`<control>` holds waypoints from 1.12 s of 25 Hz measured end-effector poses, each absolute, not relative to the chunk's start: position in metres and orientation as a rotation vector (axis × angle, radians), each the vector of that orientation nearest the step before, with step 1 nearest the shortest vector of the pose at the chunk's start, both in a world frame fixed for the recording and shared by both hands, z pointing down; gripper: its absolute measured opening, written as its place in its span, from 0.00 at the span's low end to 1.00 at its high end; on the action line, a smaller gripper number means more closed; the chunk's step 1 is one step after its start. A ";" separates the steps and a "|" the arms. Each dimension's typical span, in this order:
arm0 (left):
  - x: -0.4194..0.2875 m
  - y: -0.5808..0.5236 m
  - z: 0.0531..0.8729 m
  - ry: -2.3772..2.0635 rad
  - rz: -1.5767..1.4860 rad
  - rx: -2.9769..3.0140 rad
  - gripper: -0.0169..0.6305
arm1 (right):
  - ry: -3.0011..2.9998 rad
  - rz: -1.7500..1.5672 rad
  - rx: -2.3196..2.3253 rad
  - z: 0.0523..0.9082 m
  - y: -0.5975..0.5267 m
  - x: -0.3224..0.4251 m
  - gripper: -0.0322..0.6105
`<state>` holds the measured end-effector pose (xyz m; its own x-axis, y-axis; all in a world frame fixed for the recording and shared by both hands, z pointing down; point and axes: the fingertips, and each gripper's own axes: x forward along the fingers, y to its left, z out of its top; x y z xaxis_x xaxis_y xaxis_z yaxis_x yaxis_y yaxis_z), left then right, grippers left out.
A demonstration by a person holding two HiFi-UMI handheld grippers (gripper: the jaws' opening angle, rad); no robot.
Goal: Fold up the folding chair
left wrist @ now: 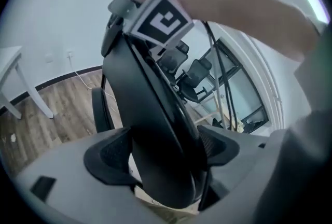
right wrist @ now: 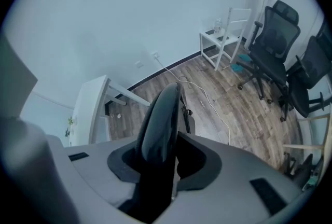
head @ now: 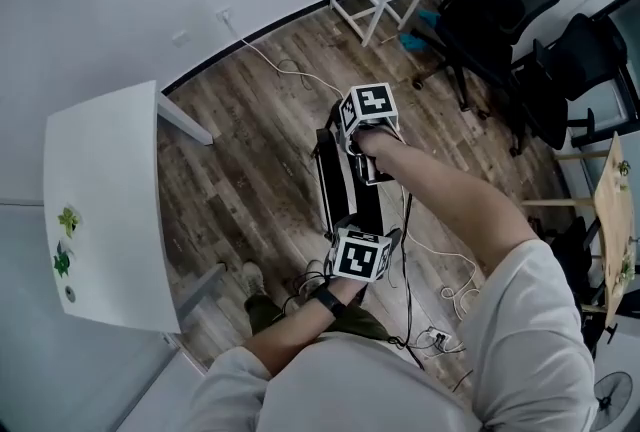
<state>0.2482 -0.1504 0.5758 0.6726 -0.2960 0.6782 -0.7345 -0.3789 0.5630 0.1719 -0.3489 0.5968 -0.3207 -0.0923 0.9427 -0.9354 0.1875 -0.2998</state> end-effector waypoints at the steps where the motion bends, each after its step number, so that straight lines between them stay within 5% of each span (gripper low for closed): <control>1: 0.243 -0.150 0.581 -0.820 0.628 1.961 0.63 | -1.607 1.231 0.991 0.598 -0.347 0.164 0.27; 15: 0.149 -0.134 0.587 -0.830 0.723 1.920 0.49 | -1.520 1.067 1.026 0.601 -0.336 0.080 0.20; 28: 0.012 -0.131 0.564 -0.905 0.749 1.959 0.46 | -1.556 1.067 1.063 0.567 -0.334 -0.036 0.18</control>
<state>0.0121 -0.1305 0.5639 0.5624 -0.3146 0.7647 -0.8101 -0.3947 0.4335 -0.0364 -0.3343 0.5669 -0.1847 -0.1420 0.9725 -0.9583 0.2454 -0.1462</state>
